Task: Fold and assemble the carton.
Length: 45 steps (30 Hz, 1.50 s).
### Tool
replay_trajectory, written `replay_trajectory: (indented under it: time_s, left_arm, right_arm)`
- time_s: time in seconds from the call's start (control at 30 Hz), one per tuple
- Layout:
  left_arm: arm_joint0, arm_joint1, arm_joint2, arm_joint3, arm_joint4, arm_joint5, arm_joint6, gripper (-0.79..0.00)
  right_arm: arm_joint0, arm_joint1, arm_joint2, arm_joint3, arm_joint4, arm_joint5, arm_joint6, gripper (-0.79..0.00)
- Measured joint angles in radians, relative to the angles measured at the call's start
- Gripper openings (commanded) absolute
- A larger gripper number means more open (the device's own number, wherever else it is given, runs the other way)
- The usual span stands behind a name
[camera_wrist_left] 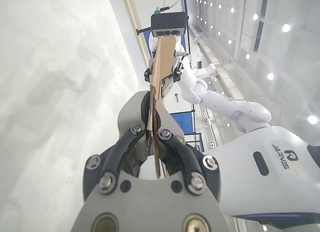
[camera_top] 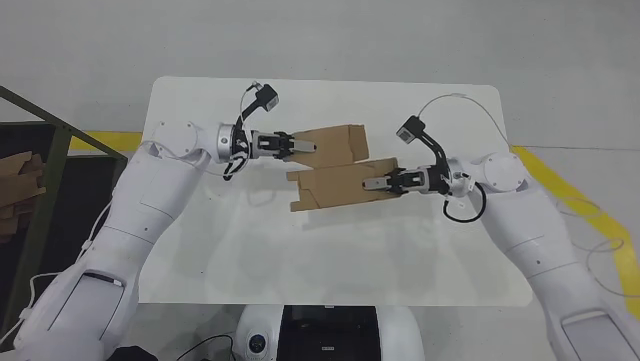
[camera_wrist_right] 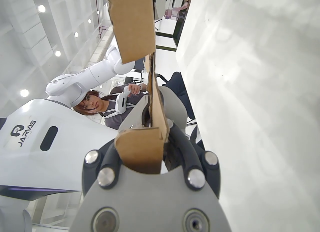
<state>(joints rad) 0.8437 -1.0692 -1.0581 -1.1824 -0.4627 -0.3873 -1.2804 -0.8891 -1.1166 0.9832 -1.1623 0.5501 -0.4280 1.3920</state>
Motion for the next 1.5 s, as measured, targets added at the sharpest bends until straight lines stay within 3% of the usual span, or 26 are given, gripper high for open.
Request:
replay_trajectory:
  time_s: [0.63, 1.1, 1.5]
  left_arm:
    - [0.035, 0.019, -0.078, -0.017, -0.086, 0.038, -0.05, 0.0]
    - [0.056, 0.029, -0.116, -0.084, -0.123, 0.051, -0.075, 0.0]
    - [0.039, 0.02, -0.095, -0.103, -0.133, 0.053, -0.05, 0.0]
  right_arm:
    - [-0.011, 0.019, 0.04, 0.006, -0.047, 0.015, -0.024, -0.785]
    - [-0.026, 0.018, 0.031, 0.005, -0.08, 0.031, -0.064, -0.785]
    - [-0.026, 0.013, 0.018, -0.002, -0.072, 0.024, -0.07, -0.785]
